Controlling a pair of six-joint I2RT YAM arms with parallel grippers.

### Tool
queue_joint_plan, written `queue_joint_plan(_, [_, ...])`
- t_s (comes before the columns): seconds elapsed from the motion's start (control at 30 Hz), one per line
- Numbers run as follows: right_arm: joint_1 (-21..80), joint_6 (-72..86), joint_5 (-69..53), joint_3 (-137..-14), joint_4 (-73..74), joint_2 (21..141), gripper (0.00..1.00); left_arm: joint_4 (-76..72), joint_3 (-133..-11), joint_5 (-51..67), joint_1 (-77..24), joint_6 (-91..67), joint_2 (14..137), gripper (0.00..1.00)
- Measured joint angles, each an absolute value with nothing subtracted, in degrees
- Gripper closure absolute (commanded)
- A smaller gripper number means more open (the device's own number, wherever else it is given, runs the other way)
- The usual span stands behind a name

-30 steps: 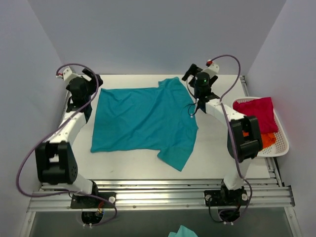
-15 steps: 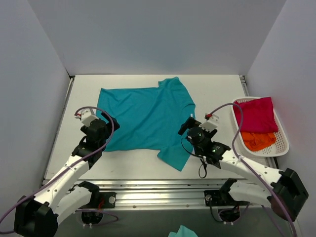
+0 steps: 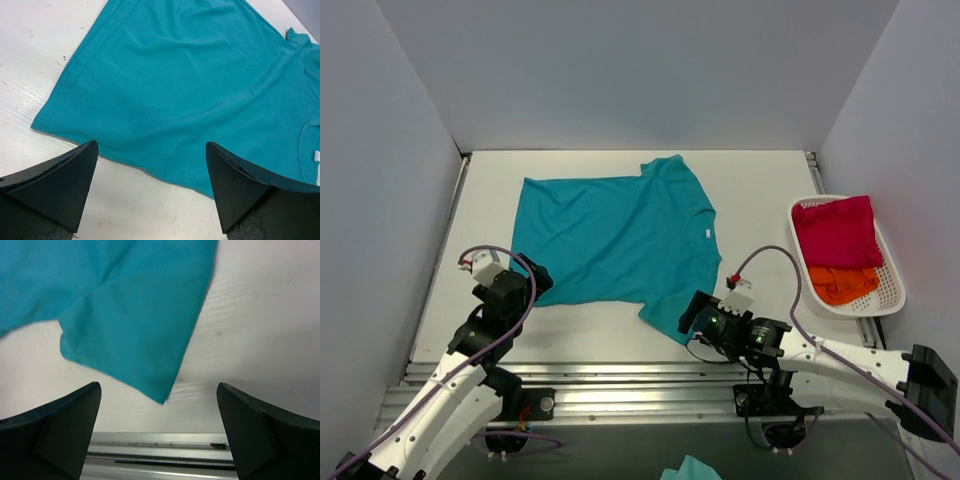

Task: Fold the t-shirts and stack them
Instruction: Flatten out the tshirt, then grap the side of the flattened tshirt closest away from the robot with both arms

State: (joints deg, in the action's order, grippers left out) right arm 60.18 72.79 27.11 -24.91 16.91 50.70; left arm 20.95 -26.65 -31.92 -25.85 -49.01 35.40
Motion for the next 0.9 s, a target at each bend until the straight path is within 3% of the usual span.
queue_joint_plan(0.27, [75.57, 83.66, 26.65, -24.91, 17.61, 61.10, 0.05, 21.61, -26.55, -32.12, -25.87, -48.90, 38.65, 0.02])
queue_joint_plan(0.7, [76.07, 87.77, 33.89, -27.57, 10.26, 71.29, 0.13, 20.34, -26.17, -32.10, -25.96, -48.64, 36.40, 0.03])
queue_joint_plan(0.8, [74.76, 87.15, 34.54, -27.57, 8.91, 72.07, 0.21, 20.34, -25.91, -32.10, -25.96, -48.60, 36.05, 0.03])
queue_joint_plan(0.9, [73.36, 86.67, 34.54, -27.27, 7.14, 72.79, 0.36, 20.32, -25.71, -32.05, -25.96, -48.45, 36.12, 0.03])
